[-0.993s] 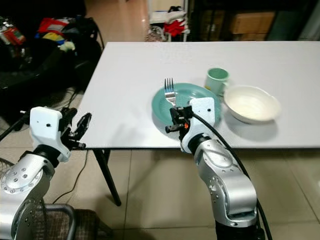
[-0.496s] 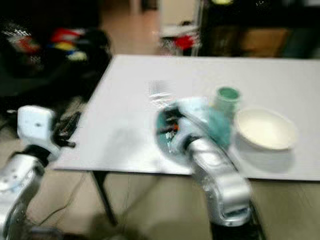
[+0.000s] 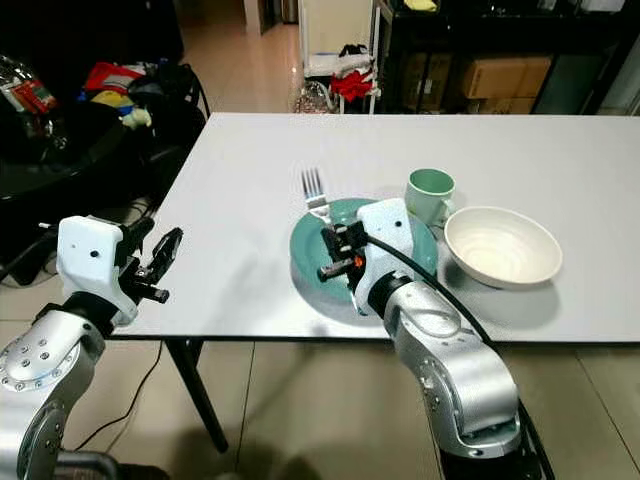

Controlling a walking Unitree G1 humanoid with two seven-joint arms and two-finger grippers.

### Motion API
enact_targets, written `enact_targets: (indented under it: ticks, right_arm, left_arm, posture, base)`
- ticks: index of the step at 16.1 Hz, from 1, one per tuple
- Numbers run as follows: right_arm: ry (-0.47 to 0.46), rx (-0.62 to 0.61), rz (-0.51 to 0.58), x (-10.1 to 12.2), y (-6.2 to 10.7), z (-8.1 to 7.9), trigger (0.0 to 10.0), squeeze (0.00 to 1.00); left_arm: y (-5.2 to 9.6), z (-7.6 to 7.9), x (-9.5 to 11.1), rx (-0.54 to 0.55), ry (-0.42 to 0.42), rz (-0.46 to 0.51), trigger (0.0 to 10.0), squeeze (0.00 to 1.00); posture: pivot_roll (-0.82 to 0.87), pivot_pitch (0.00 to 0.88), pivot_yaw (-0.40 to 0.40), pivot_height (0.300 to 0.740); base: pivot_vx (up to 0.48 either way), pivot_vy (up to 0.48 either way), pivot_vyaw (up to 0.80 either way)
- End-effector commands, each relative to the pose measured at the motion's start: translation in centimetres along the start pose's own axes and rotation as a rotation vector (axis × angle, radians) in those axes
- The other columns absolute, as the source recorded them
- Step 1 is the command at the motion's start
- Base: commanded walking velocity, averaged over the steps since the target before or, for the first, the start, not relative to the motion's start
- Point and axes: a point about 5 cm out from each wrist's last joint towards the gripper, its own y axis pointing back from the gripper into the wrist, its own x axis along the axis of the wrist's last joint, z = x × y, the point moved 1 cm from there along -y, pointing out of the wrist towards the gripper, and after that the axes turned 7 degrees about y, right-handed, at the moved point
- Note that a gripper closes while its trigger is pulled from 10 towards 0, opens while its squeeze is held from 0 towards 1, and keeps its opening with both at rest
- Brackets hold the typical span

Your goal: Setting the table

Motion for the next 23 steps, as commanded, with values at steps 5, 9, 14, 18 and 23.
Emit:
enact_targets:
  ticks: [5,9,14,18,23]
  right_arm:
    - [0.027,0.053,-0.044,0.1,-2.8,-0.9,10.0,0.00]
    - [0.019,0.230,-0.098,0.2,-7.1,-3.3,10.0,0.00]
    - [0.135,0.386,-0.174,-1.6,-3.8,-2.9,10.0,0.00]
    - [0.146,0.446,-0.243,-3.3,-1.5,-1.8,10.0,0.00]
    - [0.100,0.475,-0.251,-3.7,-3.6,-3.4,10.0,0.00]
  left_arm:
    - [-0.1,0.2,0.1,-0.055,-0.029,-0.010,10.0,0.00]
    - [0.3,-0.9,0.0,-0.062,-0.069,-0.040,10.0,0.00]
    - [0.8,-0.2,-0.3,-0.126,-0.068,-0.063,10.0,0.00]
    - [0.3,0.3,-0.5,-0.173,-0.065,-0.071,10.0,0.00]
    - [0.1,0.2,-0.3,-0.189,-0.077,-0.072,10.0,0.00]
  posture:
    - [-0.03,0.000,0.061,0.740]
    - [0.00,0.000,0.050,0.740]
    - [-0.01,0.000,0.044,0.740]
    - [-0.03,0.000,0.069,0.740]
    - [-0.02,0.000,0.074,0.740]
  base:
    - [0.000,0.000,0.00]
    - [0.000,0.000,0.00]
    - [0.000,0.000,0.00]
    - [0.000,0.000,0.00]
    - [0.000,0.000,0.00]
